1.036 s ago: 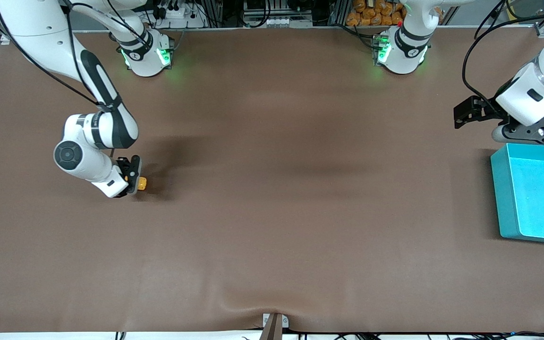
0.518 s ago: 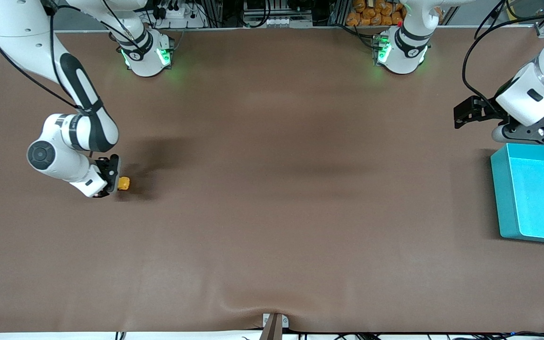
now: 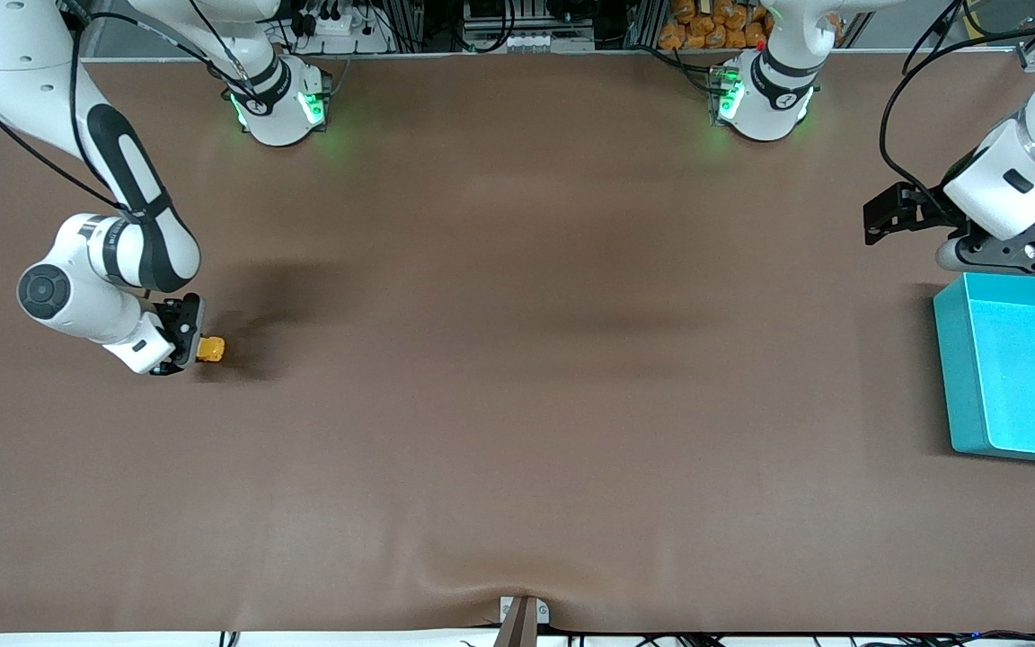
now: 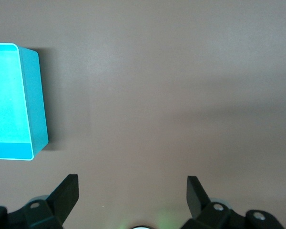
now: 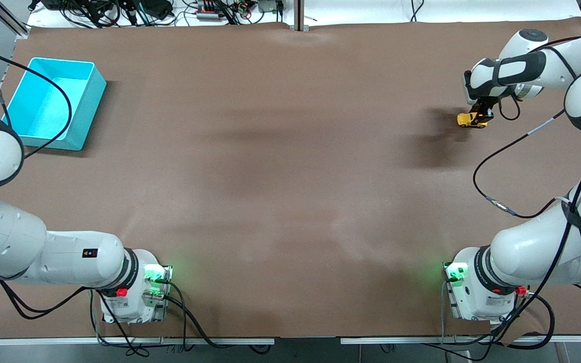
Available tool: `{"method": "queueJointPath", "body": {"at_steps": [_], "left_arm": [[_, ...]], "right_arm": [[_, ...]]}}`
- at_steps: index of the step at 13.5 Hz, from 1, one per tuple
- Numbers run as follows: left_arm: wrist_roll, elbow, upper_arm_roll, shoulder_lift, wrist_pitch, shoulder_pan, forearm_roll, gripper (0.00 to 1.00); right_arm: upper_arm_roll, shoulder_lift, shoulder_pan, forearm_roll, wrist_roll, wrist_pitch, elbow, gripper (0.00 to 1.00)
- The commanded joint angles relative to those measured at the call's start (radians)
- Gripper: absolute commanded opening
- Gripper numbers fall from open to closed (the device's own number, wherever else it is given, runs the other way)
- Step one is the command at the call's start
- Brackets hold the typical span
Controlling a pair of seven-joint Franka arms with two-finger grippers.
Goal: Wind and store yellow beetle car
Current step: 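Grasp the yellow car with the right gripper and lift it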
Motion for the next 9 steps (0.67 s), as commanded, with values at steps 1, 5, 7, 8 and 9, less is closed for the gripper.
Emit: {"method": "queueJointPath", "body": {"at_steps": [1, 5, 7, 8, 9], "left_arm": [[-0.007, 0.005, -0.004, -0.003, -0.012, 0.004, 0.011, 1.00], [-0.007, 0.007, -0.004, -0.003, -0.011, 0.005, 0.011, 1.00], [-0.007, 0.007, -0.004, -0.003, -0.011, 0.005, 0.011, 1.00], [-0.007, 0.007, -0.004, -0.003, -0.011, 0.005, 0.011, 1.00], [-0.007, 0.007, -0.004, -0.003, -0.011, 0.005, 0.011, 1.00]], "right_arm": [[0.012, 0.034, -0.043, -0.013, 0.001, -0.127, 0.152, 1.00], [0.009, 0.004, -0.086, -0.019, -0.014, -0.503, 0.374, 1.00], [0.010, -0.033, -0.138, -0.019, -0.040, -0.551, 0.380, 1.00], [0.009, -0.042, -0.156, -0.019, -0.058, -0.560, 0.386, 1.00], [0.009, -0.044, -0.175, -0.019, -0.057, -0.575, 0.406, 1.00]]}}
